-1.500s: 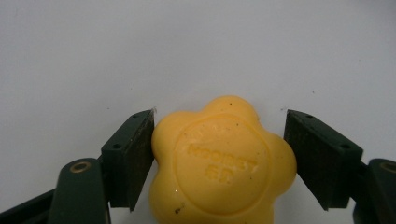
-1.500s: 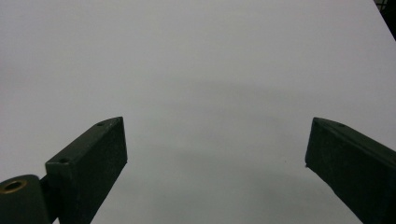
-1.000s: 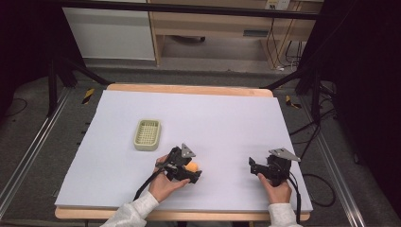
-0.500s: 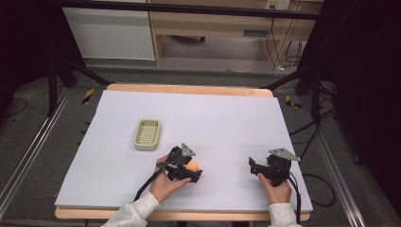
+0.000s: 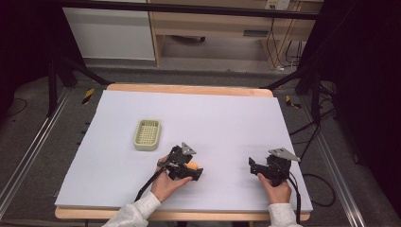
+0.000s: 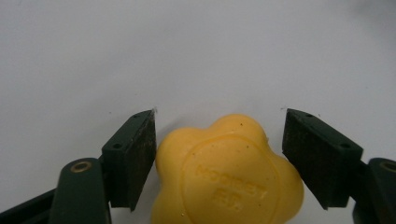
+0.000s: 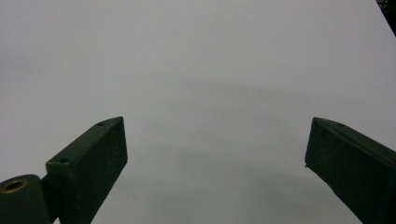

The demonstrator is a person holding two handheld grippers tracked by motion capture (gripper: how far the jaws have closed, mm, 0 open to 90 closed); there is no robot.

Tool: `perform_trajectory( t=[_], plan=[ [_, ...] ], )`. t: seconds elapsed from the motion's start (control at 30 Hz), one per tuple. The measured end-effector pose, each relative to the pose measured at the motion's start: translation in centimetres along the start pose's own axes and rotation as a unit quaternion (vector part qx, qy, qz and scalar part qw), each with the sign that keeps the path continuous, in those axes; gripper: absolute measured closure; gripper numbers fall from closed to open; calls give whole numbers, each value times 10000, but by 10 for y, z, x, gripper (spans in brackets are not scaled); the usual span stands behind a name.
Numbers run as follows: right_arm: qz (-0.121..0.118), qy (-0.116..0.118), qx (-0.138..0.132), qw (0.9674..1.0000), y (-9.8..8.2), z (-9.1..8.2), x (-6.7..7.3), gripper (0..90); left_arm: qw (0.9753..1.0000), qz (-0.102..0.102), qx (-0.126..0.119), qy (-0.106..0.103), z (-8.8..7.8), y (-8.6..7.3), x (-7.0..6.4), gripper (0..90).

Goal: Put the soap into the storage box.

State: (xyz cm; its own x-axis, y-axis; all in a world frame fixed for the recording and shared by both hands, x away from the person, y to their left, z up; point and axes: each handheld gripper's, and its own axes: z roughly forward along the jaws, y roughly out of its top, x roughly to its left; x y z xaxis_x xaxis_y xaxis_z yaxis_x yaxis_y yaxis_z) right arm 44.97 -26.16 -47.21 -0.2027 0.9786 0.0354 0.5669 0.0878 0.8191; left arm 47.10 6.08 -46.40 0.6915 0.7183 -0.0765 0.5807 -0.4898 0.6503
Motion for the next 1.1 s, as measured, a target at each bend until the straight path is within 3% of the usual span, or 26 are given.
perform_trajectory(
  t=[0.47, 0.77, 0.87, 0.93, 1.1],
  plan=[
    [28, 11, 10, 10000, 0, -1, 0, 62, 9999, 109, 63, -61, -6, 1, 1, 281],
    [25, 19, -23, 10000, 0, -3, -2, 61, 9996, 266, 63, -52, -17, -4, 2, 189],
    [26, 22, -21, 10000, 0, -3, -2, 62, 9996, 246, 122, -97, -17, -7, 1, 183],
    [36, 26, -16, 10000, 0, -3, -1, 61, 9990, 377, 182, -158, -17, -9, -1, 179],
    [32, 32, 1, 10000, -1, -3, -1, 61, 9982, 465, 252, -287, -16, -13, 4, 195]
  ],
)
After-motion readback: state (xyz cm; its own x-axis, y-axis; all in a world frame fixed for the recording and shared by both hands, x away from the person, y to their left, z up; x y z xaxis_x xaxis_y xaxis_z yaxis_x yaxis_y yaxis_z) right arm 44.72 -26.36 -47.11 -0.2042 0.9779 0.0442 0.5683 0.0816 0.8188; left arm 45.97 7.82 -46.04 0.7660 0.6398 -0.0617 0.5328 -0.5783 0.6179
